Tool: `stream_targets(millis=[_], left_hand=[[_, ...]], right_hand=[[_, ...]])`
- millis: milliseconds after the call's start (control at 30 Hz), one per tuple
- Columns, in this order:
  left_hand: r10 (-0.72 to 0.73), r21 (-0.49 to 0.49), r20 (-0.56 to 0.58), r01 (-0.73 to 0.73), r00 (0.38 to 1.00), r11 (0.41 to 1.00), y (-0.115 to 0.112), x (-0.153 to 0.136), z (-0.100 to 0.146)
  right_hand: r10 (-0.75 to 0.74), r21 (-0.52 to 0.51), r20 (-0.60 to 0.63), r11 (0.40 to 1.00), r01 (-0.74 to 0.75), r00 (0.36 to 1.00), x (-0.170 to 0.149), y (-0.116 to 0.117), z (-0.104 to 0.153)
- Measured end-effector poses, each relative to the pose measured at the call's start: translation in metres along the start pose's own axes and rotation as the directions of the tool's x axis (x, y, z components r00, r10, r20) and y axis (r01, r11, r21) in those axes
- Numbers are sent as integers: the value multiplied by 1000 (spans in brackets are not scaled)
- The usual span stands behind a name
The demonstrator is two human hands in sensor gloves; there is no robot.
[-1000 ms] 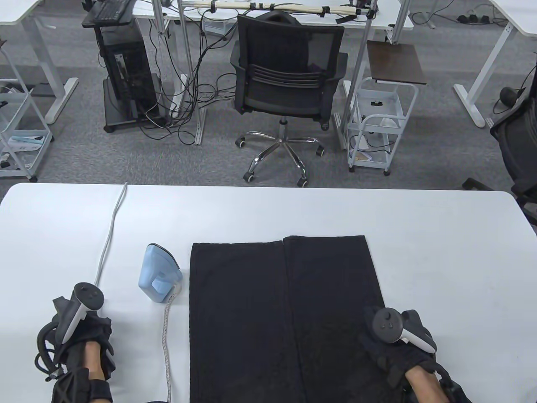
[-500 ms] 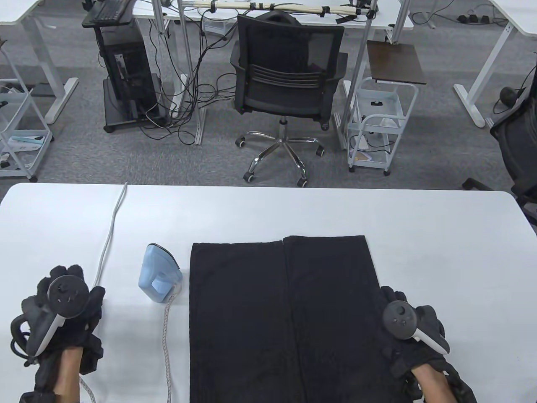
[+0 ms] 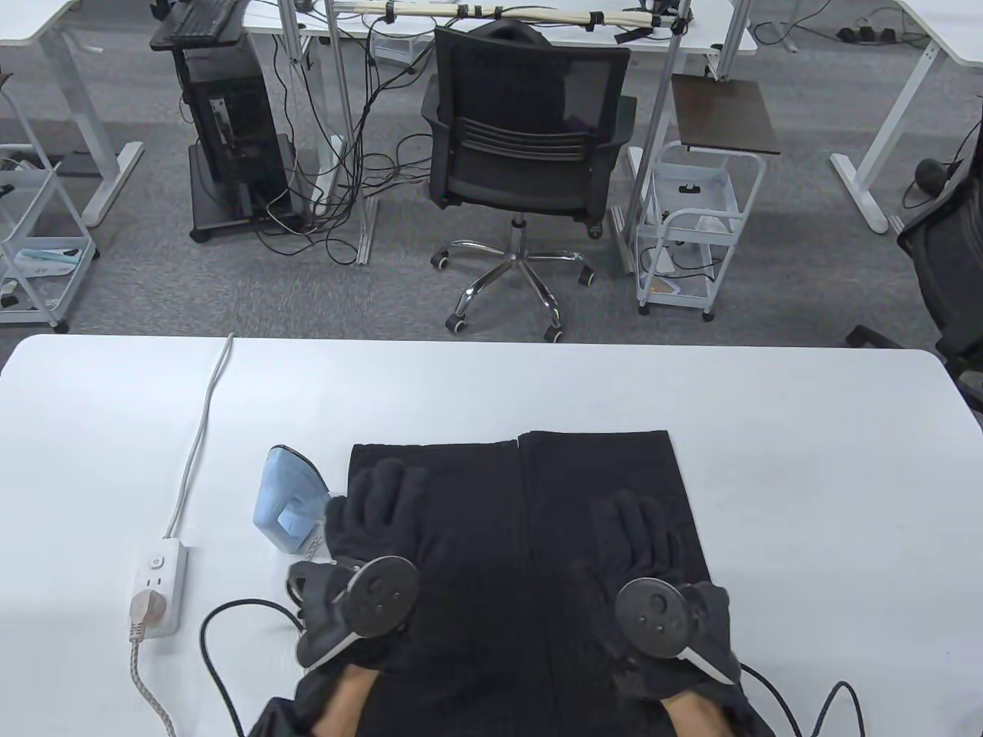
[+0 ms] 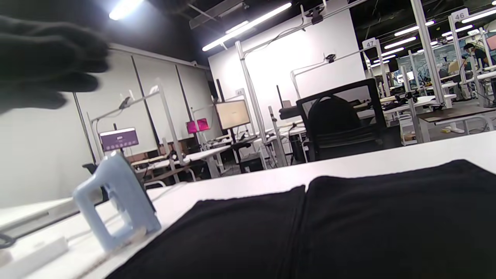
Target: Iron trousers with electric iron on table
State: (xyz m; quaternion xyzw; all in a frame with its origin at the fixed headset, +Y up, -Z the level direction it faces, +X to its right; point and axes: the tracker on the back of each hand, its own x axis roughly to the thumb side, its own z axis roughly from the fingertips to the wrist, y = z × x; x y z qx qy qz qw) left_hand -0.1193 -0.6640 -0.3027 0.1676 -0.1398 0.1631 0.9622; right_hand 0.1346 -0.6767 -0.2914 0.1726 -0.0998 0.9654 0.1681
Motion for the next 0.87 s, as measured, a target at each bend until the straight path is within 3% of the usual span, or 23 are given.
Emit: stream_targets(millis=[100,200,300,400,867], left_hand=[[-6,-140,-2,5,1000,990,-52,-1,1],[-36,-241,-7,34,999,970,-75,-7,2],[-57,-220,-23,51,998,974,-83,-11,4],[-43,-272,-27,34,999,962,-91,-11,9],[-25,-304,-40,12,999,953,-89,-13,13]], right_hand=[[14,42,-29,999,-13,999,-3,27,-6],[58,116,-66,992,-50,996,-15,54,-10],[49,189,-92,982,-31,995,-24,73,-12],[45,240,-103,971,-19,994,-26,81,-9],[66,295,-85,955,-38,994,-24,88,-4]])
